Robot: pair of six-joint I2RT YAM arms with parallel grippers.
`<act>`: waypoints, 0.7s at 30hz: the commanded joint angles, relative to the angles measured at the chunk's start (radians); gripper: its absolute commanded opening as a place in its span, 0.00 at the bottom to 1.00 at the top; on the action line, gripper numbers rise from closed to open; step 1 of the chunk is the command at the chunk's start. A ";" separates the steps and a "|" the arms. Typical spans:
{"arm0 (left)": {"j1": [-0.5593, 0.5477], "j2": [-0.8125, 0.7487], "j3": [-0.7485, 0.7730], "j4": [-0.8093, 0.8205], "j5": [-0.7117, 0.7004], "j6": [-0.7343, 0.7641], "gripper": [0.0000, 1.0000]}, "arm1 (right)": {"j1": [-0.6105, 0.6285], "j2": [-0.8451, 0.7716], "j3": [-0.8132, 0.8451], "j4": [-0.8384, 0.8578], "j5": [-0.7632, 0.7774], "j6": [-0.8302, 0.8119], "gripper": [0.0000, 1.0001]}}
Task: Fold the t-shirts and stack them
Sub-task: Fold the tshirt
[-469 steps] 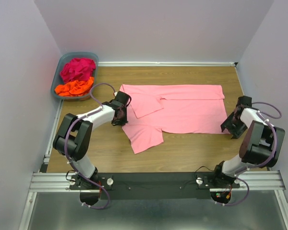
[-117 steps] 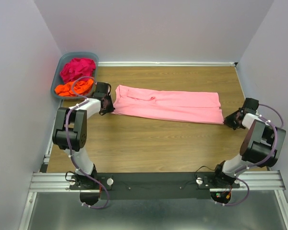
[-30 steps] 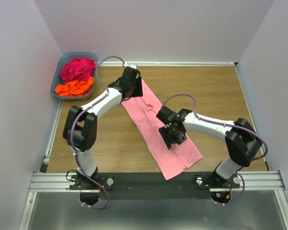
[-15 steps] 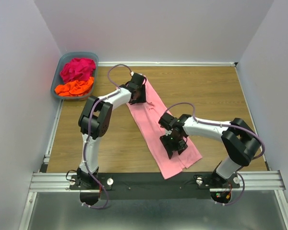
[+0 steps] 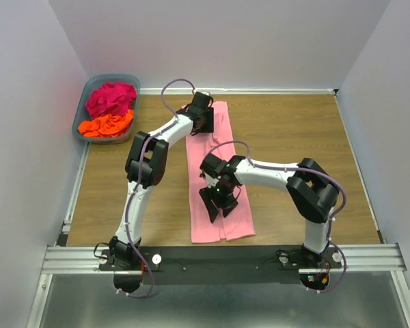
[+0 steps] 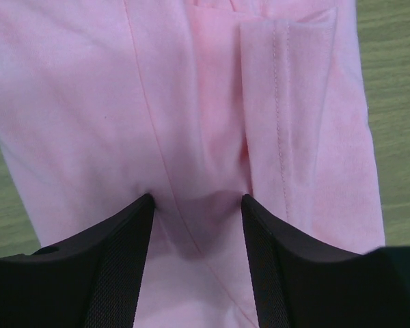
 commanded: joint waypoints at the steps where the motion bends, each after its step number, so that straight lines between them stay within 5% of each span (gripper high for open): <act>1: 0.011 -0.004 0.070 -0.037 0.015 0.044 0.64 | 0.004 0.014 0.113 0.069 0.056 -0.006 0.67; 9: 0.077 -0.304 -0.020 -0.004 0.040 -0.013 0.77 | -0.224 -0.081 0.303 0.027 0.281 -0.029 0.66; 15: 0.143 -0.599 -0.402 0.125 0.011 -0.048 0.84 | -0.371 0.028 0.482 0.062 0.446 -0.082 0.67; 21: 0.097 -0.789 -0.718 0.152 0.049 -0.033 0.85 | -0.439 0.279 0.786 0.122 0.559 -0.084 0.84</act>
